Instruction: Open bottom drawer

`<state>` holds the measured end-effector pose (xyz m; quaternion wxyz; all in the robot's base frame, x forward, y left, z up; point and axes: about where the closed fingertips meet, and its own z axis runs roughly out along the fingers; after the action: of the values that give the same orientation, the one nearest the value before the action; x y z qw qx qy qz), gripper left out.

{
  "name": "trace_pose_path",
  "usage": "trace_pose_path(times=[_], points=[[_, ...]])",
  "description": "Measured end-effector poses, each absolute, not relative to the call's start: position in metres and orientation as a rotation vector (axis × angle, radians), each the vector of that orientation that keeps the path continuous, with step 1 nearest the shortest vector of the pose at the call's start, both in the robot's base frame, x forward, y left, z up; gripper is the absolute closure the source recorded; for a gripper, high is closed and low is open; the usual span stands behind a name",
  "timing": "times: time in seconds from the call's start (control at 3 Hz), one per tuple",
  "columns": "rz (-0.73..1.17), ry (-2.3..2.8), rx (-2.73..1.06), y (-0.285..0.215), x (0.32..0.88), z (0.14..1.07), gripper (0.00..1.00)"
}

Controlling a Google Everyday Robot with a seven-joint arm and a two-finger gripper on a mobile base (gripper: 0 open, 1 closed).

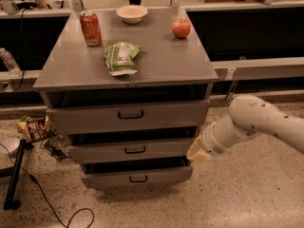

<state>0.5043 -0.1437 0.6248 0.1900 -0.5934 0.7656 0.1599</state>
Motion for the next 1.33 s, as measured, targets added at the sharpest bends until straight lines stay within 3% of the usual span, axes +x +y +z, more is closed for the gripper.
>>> trace_pose_path(times=[0.67, 1.0, 1.33], points=[[0.453, 2.048, -1.656, -0.134, 0.521, 0.504, 1.0], [0.446, 2.037, -1.66, -0.132, 0.524, 0.491, 0.87], [0.45, 2.036, -1.663, -0.13, 0.523, 0.489, 0.63]])
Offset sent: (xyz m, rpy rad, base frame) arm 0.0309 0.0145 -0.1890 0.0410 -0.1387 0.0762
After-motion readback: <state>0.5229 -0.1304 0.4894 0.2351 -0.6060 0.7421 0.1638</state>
